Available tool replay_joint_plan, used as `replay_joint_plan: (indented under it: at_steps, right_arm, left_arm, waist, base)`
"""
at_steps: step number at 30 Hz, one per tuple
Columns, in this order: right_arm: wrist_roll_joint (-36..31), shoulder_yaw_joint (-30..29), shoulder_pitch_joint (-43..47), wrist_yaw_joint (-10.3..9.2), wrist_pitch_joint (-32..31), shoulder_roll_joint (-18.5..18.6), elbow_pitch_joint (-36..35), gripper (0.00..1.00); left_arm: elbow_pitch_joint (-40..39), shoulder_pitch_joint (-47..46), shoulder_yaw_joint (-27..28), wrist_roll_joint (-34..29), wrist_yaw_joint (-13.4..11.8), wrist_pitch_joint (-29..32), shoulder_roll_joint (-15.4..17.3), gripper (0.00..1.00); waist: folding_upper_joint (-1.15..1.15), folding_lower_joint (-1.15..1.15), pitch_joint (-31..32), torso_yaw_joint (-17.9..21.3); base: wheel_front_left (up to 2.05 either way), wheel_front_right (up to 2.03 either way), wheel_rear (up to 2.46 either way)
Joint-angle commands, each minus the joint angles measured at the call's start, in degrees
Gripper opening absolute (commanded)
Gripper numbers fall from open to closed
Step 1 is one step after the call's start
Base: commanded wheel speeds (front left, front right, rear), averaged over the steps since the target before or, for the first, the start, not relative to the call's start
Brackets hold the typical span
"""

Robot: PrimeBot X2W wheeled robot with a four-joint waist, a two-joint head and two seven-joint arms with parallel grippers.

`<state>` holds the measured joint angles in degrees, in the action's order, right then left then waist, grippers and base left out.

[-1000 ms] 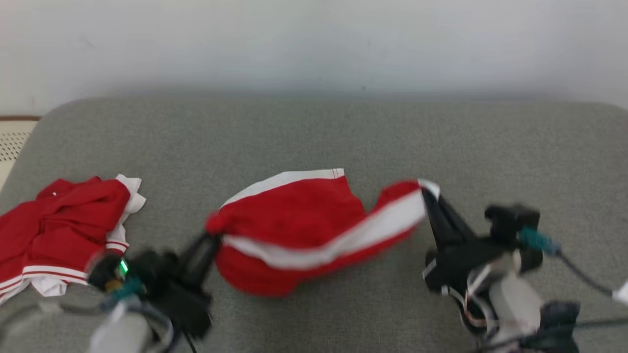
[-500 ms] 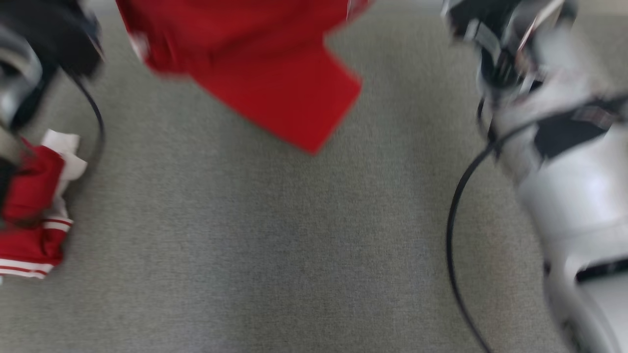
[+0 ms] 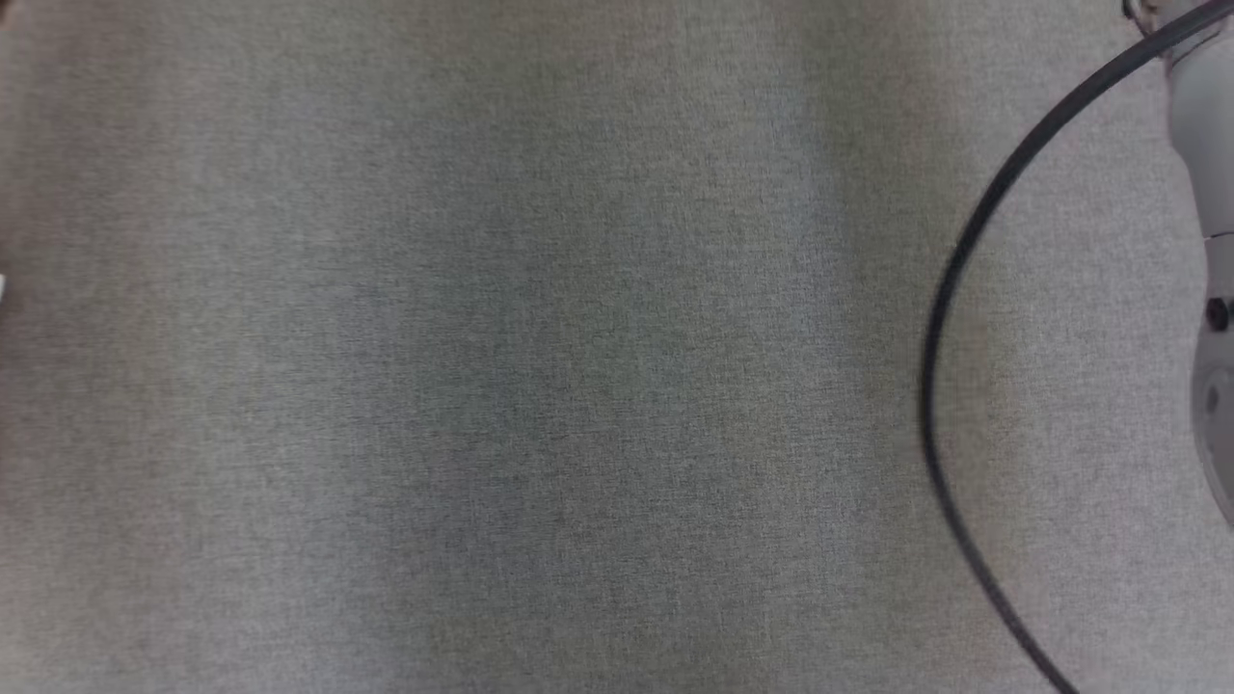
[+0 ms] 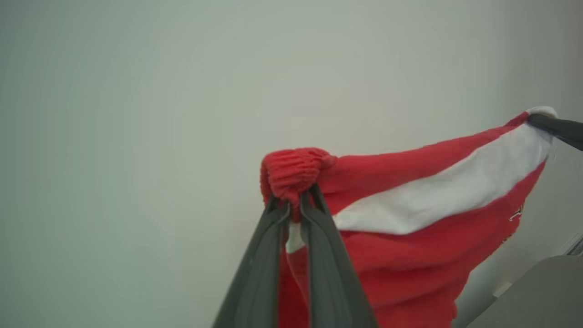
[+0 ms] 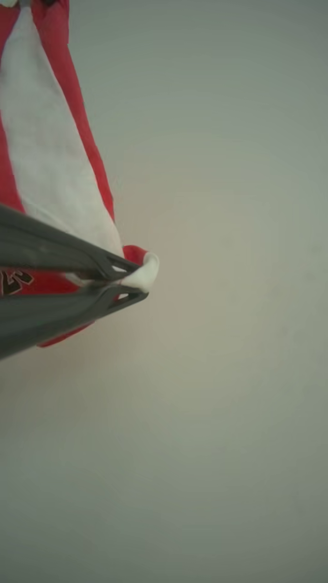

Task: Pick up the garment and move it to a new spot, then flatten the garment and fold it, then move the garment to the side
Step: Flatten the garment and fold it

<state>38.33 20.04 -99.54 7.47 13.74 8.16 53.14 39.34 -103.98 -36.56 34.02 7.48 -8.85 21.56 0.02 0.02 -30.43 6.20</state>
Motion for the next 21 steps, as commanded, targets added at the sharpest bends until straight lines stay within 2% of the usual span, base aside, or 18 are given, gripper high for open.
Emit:
replay_joint_plan:
  at_steps: [1,4,8,15,18,21]
  right_arm:
    - [-0.6,1.1,0.0,0.05,0.6,-0.5,-0.2,0.0]
    - [-0.7,3.6,4.0,0.05,1.3,-0.3,-1.2,0.0]
    - [1.0,7.2,10.1,0.04,1.5,0.6,-4.8,0.0]
    - [5.9,12.8,25.1,0.05,1.5,4.5,-13.4,0.0]
    - [8.6,15.3,32.4,0.05,1.3,6.4,-17.6,0.0]
    - [11.2,16.7,39.5,0.05,0.7,9.3,-21.4,0.0]
  left_arm:
    - [1.1,-0.2,-1.3,0.0,-0.1,-1.0,0.3,0.0]
    - [2.2,2.5,-3.7,1.0,-0.1,-2.8,0.2,0.0]
    - [1.7,8.2,-3.9,3.4,-0.1,-5.1,1.0,0.0]
    - [-4.9,24.7,-2.3,8.6,-0.3,-6.2,1.2,0.0]
    - [-9.5,32.9,-0.6,11.1,-1.4,-6.4,0.9,0.0]
    - [-15.5,42.1,1.1,12.9,-3.6,-6.3,0.3,0.0]
  waist:
    - [-0.02,-0.02,-1.4,0.8]
    - [-0.02,-0.02,-1.6,0.8]
    - [-0.02,-0.02,-0.7,0.5]
    - [-0.02,-0.02,4.1,-0.1]
    - [-0.02,-0.02,6.6,-0.2]
    - [-0.02,-0.02,8.8,-0.6]
  base:
    - [0.0,0.0,0.0]
    - [0.0,0.0,0.0]
    - [0.0,0.0,0.0]
    - [0.0,0.0,0.0]
    - [0.0,0.0,0.0]
    - [0.0,0.0,0.0]
